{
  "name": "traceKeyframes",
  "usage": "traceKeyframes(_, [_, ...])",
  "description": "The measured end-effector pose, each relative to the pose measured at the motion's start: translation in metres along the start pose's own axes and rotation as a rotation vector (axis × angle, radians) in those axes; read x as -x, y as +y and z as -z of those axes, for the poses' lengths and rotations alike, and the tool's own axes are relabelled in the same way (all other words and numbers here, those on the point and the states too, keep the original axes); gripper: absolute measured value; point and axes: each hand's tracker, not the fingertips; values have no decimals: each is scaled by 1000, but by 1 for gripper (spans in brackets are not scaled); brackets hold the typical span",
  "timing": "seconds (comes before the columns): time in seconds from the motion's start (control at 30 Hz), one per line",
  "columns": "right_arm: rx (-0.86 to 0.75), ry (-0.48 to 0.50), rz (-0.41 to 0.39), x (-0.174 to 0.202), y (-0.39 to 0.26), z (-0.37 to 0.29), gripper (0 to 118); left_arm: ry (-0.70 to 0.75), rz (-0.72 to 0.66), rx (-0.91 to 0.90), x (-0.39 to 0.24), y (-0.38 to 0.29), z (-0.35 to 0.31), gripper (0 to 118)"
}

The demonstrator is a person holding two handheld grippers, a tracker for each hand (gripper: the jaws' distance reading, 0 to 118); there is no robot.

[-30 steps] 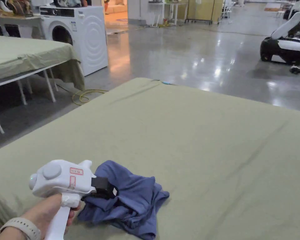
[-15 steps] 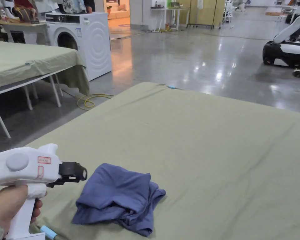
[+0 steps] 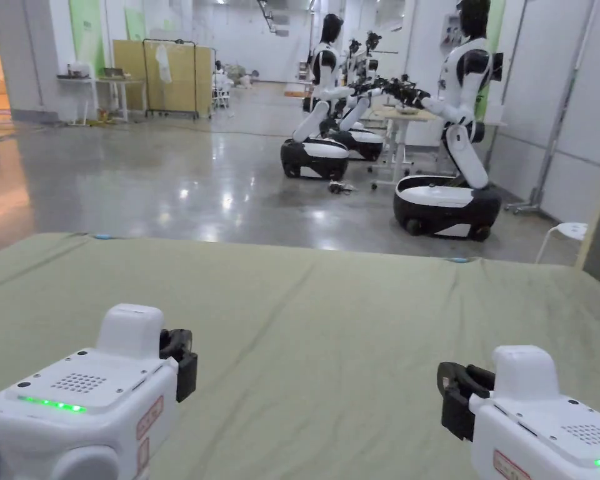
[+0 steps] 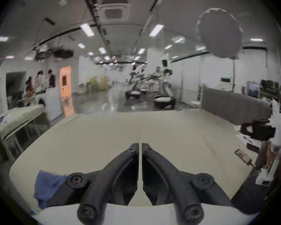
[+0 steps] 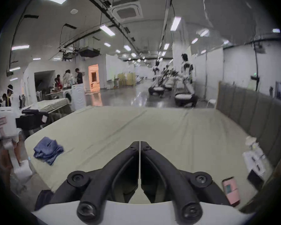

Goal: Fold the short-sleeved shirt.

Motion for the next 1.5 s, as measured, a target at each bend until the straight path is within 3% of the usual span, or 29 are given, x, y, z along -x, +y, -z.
traceKeyframes(0.1, [-84,-81,-26,-13,14,-2,7,-2,72,-65,-48,13,9,2])
traceKeyframes(0.17, [-109,-92,-30,-22,15,3,7,-48,-11,-58,-58,16,13,9])
traceKeyframes(0.2, [-107,-94,-27,-25,15,6,12,-67,-44,-70,-60,16,13,16])
traceKeyframes(0.3, [-86,-73,-24,-31,13,11,23,19,61,-42,-63,14,17,33])
traceKeyframes(0.33, [-88,-73,-26,-32,12,12,46,8,55,-52,-61,12,15,54])
traceKeyframes(0.4, [-88,-51,-5,-35,13,14,72,-7,39,-56,-59,12,14,88])
traceKeyframes(0.57, [-108,-47,-20,-29,13,16,86,32,53,-81,-58,13,13,118])
traceKeyframes(0.63, [-105,-29,-26,-27,15,17,92,28,49,-127,-58,16,13,118])
traceKeyframes(0.8, [-104,-15,22,-26,25,17,92,27,31,-103,-54,20,18,118])
traceKeyframes(1.0, [-142,-67,-51,-12,36,10,92,35,31,-111,-52,24,19,118])
traceKeyframes(1.1, [-68,-38,-2,-8,43,8,92,51,15,-117,-51,25,17,118])
traceKeyframes(1.2, [-54,-92,-2,-2,46,6,92,49,-6,-123,-47,26,15,118])
traceKeyframes(1.5, [-63,-50,28,-1,51,0,92,48,-31,-106,-43,22,16,118])
